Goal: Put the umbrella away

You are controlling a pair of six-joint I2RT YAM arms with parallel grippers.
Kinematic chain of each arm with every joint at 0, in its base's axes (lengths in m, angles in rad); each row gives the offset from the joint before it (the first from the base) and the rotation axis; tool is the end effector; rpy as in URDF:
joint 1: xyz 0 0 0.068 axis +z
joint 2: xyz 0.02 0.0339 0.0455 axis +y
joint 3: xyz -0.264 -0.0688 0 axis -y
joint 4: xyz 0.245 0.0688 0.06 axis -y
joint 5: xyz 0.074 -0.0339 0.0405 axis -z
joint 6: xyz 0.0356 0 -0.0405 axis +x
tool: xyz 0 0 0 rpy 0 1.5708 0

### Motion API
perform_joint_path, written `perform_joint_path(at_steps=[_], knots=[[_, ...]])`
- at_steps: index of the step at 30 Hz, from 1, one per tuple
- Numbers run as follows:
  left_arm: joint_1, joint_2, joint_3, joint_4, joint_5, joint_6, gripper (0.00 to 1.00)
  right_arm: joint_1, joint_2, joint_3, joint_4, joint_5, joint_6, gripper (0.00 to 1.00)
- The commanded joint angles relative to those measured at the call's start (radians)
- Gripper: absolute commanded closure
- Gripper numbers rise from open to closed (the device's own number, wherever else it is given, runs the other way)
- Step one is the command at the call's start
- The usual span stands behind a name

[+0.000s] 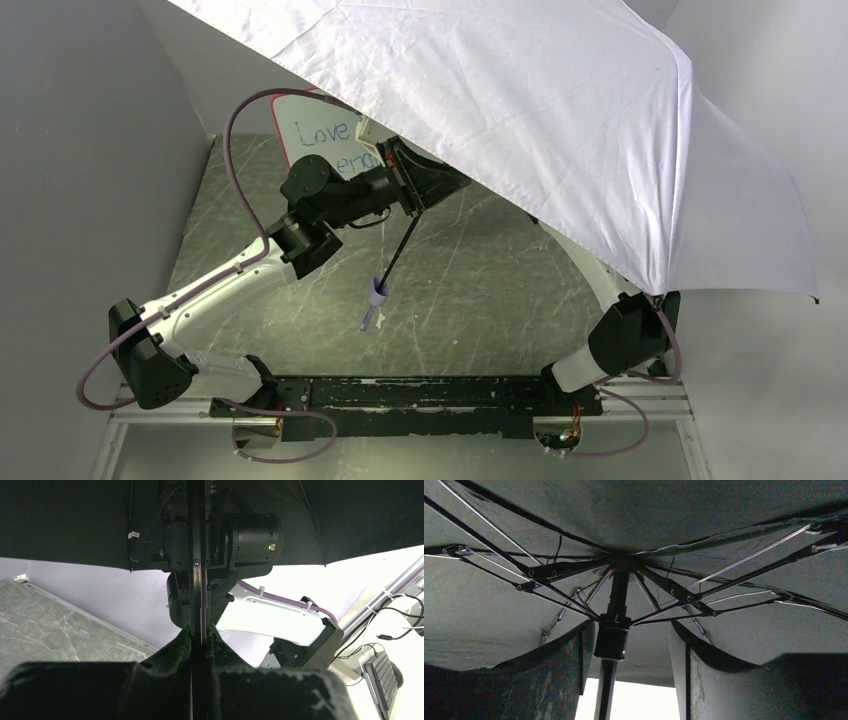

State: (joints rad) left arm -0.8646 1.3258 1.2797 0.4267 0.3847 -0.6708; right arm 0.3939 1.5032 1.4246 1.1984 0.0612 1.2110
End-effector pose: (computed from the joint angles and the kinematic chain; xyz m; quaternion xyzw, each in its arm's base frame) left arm 0.1863 -0.2391 0.4580 0.2108 0.5324 -0.6416 0.5104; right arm 0.2768 0.1127 0.5161 0.1162 0.1932 0.6958 0.6820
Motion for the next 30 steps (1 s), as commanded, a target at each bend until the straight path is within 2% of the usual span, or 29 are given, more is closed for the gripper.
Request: perform_joint_path(at_steps=[1, 3, 5, 6, 7, 15, 20, 26, 30], knots=[[-0.003, -0.015, 0.001, 0.081, 0.042, 0.002, 0.95, 0.000, 0.002, 0.031, 0.014, 0.014, 0.005, 0.45], [-0.003, -0.016, 0.000, 0.080, 0.042, 0.003, 0.95, 0.001, 0.005, 0.028, 0.021, 0.014, 0.007, 0.56], [-0.003, -0.016, -0.002, 0.080, 0.040, 0.004, 0.95, 0.000, 0.008, 0.024, 0.032, 0.012, 0.007, 0.80], [-0.003, -0.015, -0.002, 0.079, 0.040, 0.005, 0.95, 0.000, 0.008, 0.021, 0.035, 0.005, 0.006, 0.97], [-0.003, -0.014, -0.002, 0.078, 0.040, 0.005, 0.95, 0.000, 0.005, 0.017, 0.038, -0.011, 0.000, 1.00], [-0.004, -0.011, 0.019, 0.054, 0.026, 0.024, 0.95, 0.035, -0.059, -0.160, 0.022, -0.091, -0.045, 1.00], [-0.003, -0.006, 0.039, 0.036, 0.019, 0.040, 0.95, 0.076, -0.121, -0.326, 0.004, -0.082, -0.069, 1.00], [-0.002, 0.000, 0.038, 0.032, 0.008, 0.038, 0.95, 0.116, -0.164, -0.446, 0.003, -0.098, -0.076, 1.00], [-0.003, 0.006, 0.052, 0.018, -0.010, 0.052, 0.95, 0.189, -0.215, -0.543, -0.041, -0.078, -0.129, 1.00]])
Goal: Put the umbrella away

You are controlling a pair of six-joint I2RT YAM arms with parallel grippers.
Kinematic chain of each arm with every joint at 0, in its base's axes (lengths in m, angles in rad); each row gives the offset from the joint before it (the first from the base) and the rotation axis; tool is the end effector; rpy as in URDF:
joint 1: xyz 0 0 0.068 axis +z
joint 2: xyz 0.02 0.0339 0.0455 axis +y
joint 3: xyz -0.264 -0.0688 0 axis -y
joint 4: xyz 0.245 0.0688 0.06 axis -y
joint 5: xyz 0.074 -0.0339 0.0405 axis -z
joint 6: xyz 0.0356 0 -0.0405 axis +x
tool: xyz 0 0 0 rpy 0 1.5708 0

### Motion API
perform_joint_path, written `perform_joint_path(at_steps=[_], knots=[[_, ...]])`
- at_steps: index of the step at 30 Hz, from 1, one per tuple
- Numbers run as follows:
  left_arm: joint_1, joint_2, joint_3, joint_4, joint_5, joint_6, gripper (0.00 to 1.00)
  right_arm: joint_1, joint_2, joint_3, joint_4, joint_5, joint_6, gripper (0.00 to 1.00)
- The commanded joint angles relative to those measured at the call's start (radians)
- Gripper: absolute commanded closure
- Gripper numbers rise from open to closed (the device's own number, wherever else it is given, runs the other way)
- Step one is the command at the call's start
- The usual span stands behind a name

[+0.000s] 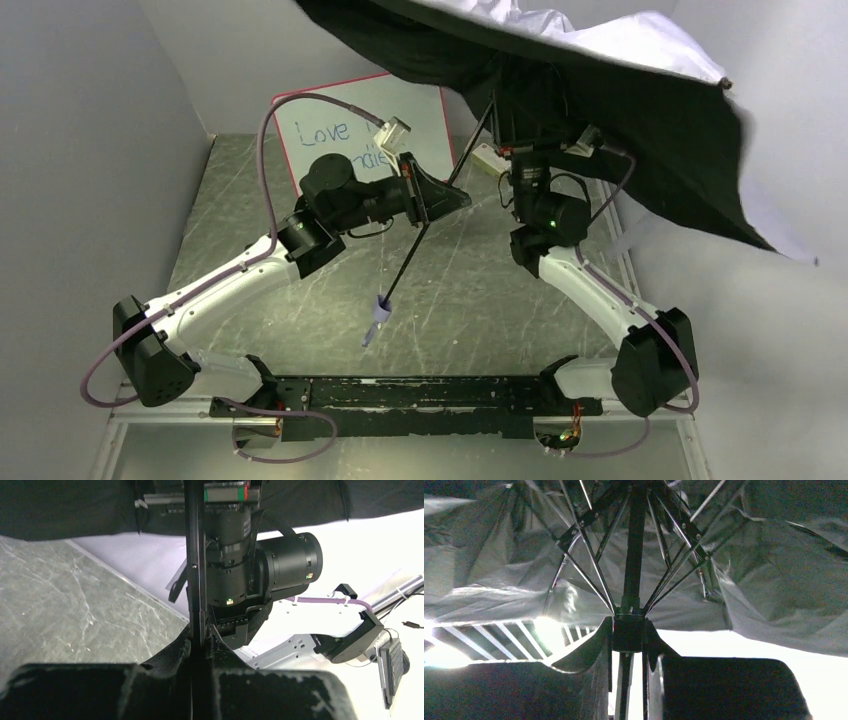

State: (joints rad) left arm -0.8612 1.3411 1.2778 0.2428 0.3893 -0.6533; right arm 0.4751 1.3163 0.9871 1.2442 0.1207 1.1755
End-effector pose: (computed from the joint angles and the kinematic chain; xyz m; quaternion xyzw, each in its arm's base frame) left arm 0.1939 -0.2466 0.4340 0.2129 0.6100 -0.6074 0.4622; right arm 0.2433 0.1204 0.4332 0.1639 0.2824 0.6812 0.6553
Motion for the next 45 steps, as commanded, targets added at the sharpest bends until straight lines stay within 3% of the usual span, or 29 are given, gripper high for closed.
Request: perform_joint_path(at_steps=[1, 7, 13, 18, 24, 25, 27, 32, 37, 45], knots=[[-0.006, -0.006, 0.058, 0.198, -0.019, 0.036, 0.95, 0.131, -0.043, -0.136, -0.101, -0.126, -0.102, 1.00], [-0.005, 0.002, 0.075, 0.169, -0.042, 0.054, 0.95, 0.223, -0.124, -0.324, -0.136, -0.064, -0.117, 1.00], [-0.005, 0.004, 0.058, 0.174, -0.048, 0.047, 0.95, 0.238, -0.190, -0.412, -0.168, -0.014, -0.106, 1.00], [-0.005, 0.015, 0.049, 0.161, -0.022, 0.050, 0.95, 0.236, -0.229, -0.314, -0.302, 0.114, -0.146, 1.00], [-0.005, 0.012, 0.059, 0.034, 0.026, 0.134, 0.95, 0.233, -0.257, -0.202, -0.394, 0.244, -0.206, 1.00], [-0.005, 0.007, 0.055, 0.018, 0.031, 0.145, 0.91, 0.232, -0.267, -0.187, -0.412, 0.255, -0.220, 1.00], [-0.005, -0.004, 0.043, -0.009, 0.035, 0.159, 0.72, 0.230, -0.273, -0.177, -0.406, 0.273, -0.225, 1.00], [-0.005, -0.007, 0.025, -0.016, 0.086, 0.169, 0.48, 0.212, -0.271, -0.168, -0.359, 0.293, -0.185, 1.00], [-0.006, -0.009, -0.014, -0.037, 0.133, 0.173, 0.45, 0.196, -0.256, -0.146, -0.304, 0.293, -0.190, 1.00], [-0.005, -0.059, -0.074, -0.150, 0.130, 0.226, 0.47, 0.151, -0.250, -0.109, -0.297, 0.261, -0.197, 1.00]])
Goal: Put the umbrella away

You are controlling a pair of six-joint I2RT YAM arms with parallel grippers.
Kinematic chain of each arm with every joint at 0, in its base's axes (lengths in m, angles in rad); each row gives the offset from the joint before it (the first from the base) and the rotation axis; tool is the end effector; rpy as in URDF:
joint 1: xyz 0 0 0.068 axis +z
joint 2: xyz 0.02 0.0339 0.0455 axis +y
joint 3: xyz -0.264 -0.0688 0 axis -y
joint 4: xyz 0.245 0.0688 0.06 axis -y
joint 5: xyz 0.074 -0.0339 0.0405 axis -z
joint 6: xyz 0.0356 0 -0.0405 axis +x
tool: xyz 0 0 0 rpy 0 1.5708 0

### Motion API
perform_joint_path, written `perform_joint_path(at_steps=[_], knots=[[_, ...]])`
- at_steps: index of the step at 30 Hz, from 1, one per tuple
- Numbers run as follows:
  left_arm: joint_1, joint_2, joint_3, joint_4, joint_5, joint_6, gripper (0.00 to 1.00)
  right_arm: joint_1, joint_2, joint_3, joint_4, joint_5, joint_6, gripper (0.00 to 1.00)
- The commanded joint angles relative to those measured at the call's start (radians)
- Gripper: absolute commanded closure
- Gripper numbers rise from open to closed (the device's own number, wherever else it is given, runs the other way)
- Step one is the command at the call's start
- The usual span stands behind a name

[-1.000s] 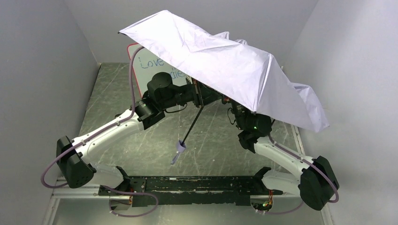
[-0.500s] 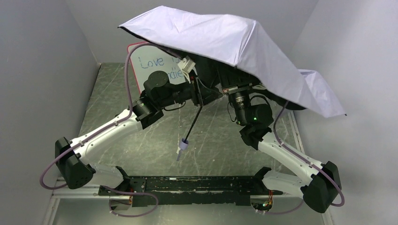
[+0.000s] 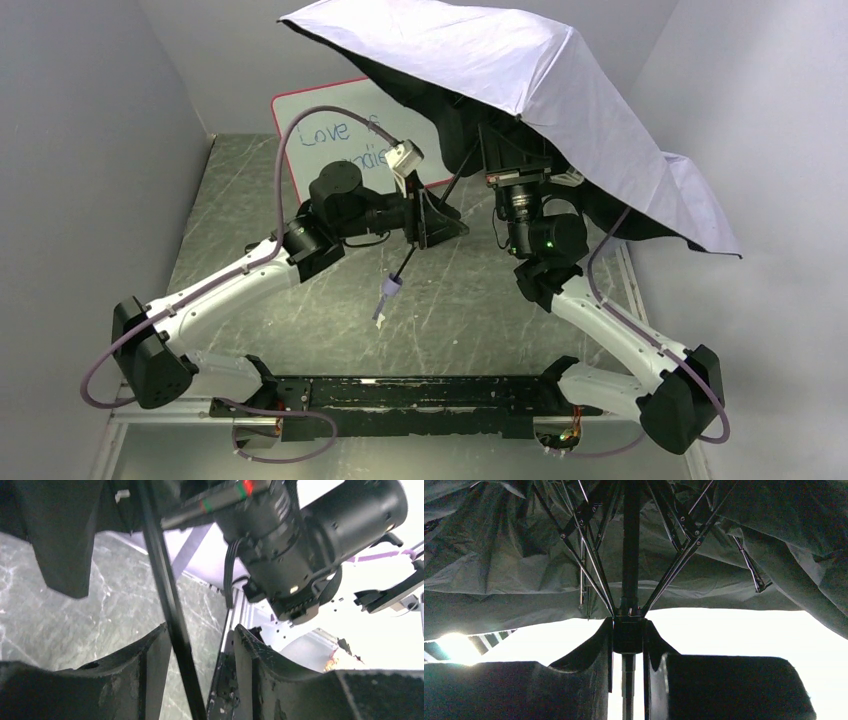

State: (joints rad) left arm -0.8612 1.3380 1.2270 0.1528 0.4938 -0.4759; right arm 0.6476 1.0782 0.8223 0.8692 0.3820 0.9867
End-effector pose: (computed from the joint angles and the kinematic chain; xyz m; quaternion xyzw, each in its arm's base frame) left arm 0.1921 -0.2496 0.4073 0.3016 0.6250 -0.5665 0.4443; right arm 0.1953 0.1311 0.4038 0.2424 0.4174 0.5756 0.6601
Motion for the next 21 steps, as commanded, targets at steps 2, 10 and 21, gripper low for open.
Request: perform_joint_path(at_steps=[2, 10, 21], knots=[[-0.005, -0.073, -0.039, -0.078, 0.017, 0.059, 0.49, -0.032, -0.016, 0.062, 0.072, -0.007, -0.016, 1.00], [-0.005, -0.084, -0.035, -0.120, 0.004, 0.079, 0.88, -0.038, -0.031, 0.079, 0.011, -0.043, -0.055, 1.00], [-0.005, -0.033, 0.064, -0.125, -0.107, 0.087, 0.95, -0.028, -0.074, -0.006, -0.196, -0.165, -0.074, 1.00]])
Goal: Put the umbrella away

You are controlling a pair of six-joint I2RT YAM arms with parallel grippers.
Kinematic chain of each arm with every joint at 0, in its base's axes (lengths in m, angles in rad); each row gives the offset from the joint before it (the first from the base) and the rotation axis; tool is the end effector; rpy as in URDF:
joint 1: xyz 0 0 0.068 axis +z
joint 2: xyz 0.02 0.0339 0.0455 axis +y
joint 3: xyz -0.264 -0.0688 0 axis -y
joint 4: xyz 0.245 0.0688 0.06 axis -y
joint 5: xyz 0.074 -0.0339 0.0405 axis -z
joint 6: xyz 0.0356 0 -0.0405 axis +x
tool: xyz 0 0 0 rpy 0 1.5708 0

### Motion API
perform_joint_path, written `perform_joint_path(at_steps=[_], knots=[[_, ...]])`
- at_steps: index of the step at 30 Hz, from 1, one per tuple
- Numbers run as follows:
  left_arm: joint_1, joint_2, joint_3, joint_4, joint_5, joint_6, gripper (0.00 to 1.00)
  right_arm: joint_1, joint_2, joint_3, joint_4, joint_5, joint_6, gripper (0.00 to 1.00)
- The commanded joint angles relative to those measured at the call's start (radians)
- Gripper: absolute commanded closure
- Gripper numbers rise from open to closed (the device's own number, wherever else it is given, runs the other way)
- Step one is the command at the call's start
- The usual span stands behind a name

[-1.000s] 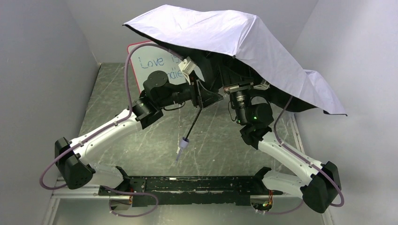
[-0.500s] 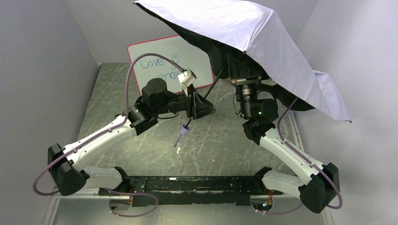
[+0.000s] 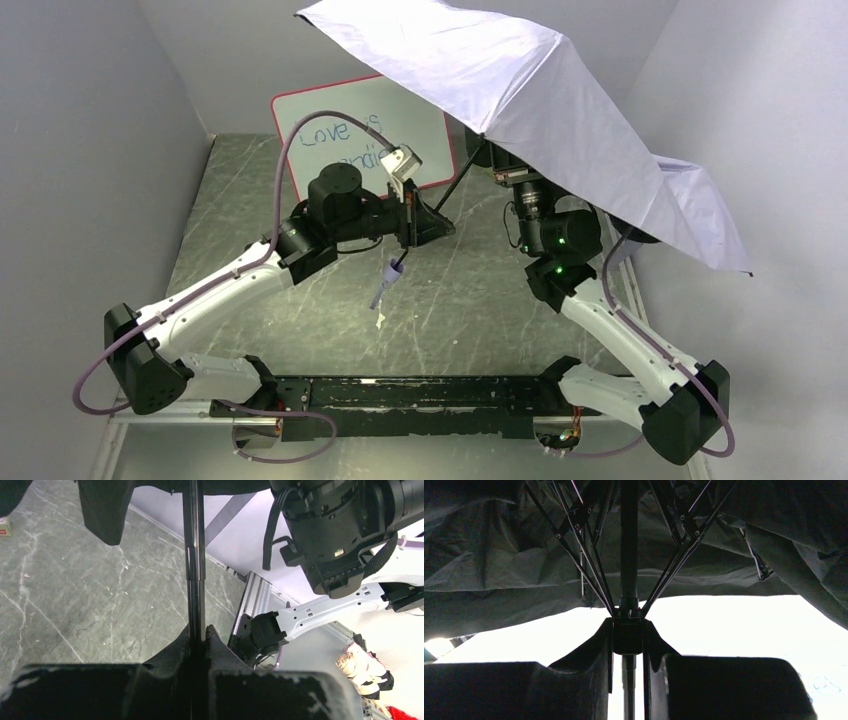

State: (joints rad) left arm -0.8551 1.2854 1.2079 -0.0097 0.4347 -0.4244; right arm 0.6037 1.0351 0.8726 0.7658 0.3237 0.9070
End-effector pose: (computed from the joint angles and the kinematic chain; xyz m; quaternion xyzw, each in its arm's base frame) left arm 0.1858 -0.2366 0.3984 0.2962 0.6721 -0.5214 0.4343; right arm 0.1920 0.1187 0.4212 0.2104 0.4322 0.5444 0.6875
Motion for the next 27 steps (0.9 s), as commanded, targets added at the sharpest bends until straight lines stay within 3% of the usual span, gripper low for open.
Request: perform_joint_path(at_steps=[1, 10, 19, 27], knots=[[-0.010, 0.023, 0.091, 0.047, -0.065, 0.033, 0.95, 0.026, -0.038, -0.087, -0.101, -0.127, 0.028, 1.00], [-0.010, 0.066, 0.149, 0.094, -0.091, 0.035, 0.95, 0.189, -0.090, -0.273, -0.134, -0.067, 0.102, 1.00], [-0.010, 0.045, 0.110, 0.075, -0.088, 0.056, 0.95, 0.188, -0.139, -0.203, -0.266, 0.032, 0.010, 1.00], [-0.010, 0.031, 0.095, 0.064, -0.033, 0.083, 0.95, 0.184, -0.183, -0.192, -0.310, 0.061, -0.040, 0.84]])
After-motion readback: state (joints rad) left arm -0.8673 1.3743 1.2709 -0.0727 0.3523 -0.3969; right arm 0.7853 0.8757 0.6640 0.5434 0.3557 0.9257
